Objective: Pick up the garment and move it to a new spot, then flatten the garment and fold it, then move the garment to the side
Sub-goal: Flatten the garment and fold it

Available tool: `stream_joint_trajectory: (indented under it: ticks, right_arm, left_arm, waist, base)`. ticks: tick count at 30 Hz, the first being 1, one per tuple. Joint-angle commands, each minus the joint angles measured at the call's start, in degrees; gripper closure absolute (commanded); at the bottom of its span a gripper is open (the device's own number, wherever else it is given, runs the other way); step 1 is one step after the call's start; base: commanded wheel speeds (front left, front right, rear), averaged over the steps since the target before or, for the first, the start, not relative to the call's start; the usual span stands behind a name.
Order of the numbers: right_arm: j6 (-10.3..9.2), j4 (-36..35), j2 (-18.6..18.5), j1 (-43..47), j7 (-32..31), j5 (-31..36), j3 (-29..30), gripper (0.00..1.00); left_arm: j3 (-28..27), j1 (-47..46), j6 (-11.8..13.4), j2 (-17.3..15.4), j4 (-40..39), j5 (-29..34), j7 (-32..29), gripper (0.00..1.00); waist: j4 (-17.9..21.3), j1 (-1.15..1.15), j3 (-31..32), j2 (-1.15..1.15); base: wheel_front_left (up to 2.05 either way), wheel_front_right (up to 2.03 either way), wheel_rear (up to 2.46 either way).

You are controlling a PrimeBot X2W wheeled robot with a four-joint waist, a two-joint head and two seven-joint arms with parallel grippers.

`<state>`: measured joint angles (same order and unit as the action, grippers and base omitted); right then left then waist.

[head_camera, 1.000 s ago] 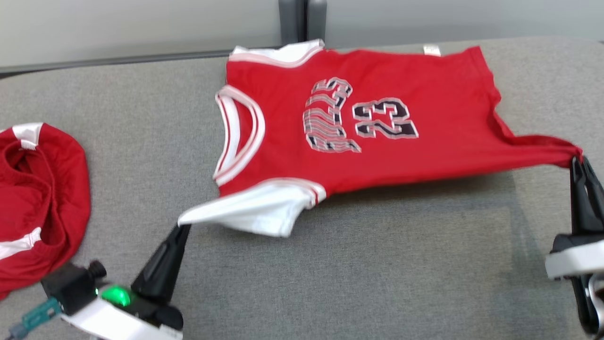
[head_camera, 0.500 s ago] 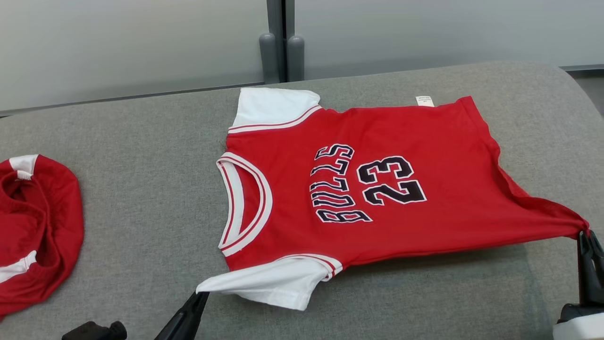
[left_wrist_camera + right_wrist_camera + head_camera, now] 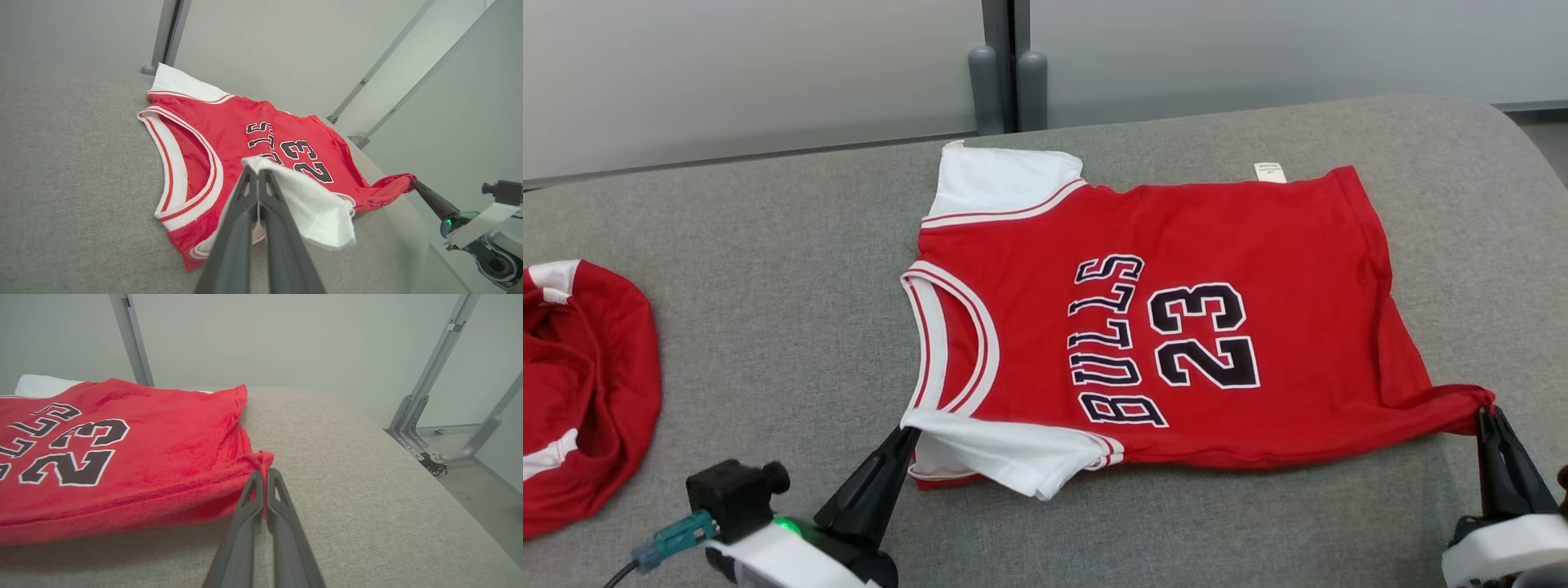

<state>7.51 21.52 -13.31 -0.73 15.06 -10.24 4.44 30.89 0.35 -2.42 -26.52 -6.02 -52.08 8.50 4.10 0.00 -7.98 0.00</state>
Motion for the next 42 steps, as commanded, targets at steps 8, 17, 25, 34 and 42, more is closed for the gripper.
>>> stream_joint_trajectory:
  ticks: [8, 17, 25, 34, 42]
  right_arm:
    - [-0.04, 9.5, -0.6, -11.9, 0.1, -2.3, -2.8, 1.00]
    - [-0.04, 13.7, -1.1, -20.9, 0.1, -1.1, -0.7, 1.00]
    - [-0.04, 12.8, 0.3, -21.7, 0.1, 0.0, 0.3, 0.00]
    - [-0.03, 6.5, 2.6, -13.6, 0.1, -1.3, 4.7, 0.00]
    - [-0.03, 6.3, 3.2, -11.9, 0.1, -0.7, 4.2, 0.00]
  left_arm:
    - [1.1, -15.0, -3.5, 4.2, 11.7, 1.3, -0.3, 1.00]
    - [3.5, -26.0, -5.0, 5.7, 22.3, 2.7, 2.7, 1.00]
    - [4.4, -27.6, -5.0, 7.5, 27.8, 1.3, 4.8, 0.00]
    - [6.8, -16.7, -5.0, 4.0, 22.3, -5.9, 2.9, 0.00]
    - [12.1, -16.1, -4.8, 2.6, 24.5, -5.0, -2.7, 0.00]
  waist:
    - [-1.2, 0.00, -7.0, 0.00]
    - [-1.8, 0.00, -11.0, 0.00]
    - [-1.7, 0.00, -10.5, 0.00]
    - [-0.9, 0.00, -7.8, 0.00]
    - [-0.7, 0.00, -7.2, 0.00]
  base:
    - [0.00, 0.00, 0.00]
    - [0.00, 0.00, 0.00]
    - [0.00, 0.00, 0.00]
    - [0.00, 0.00, 0.00]
    - [0.00, 0.00, 0.00]
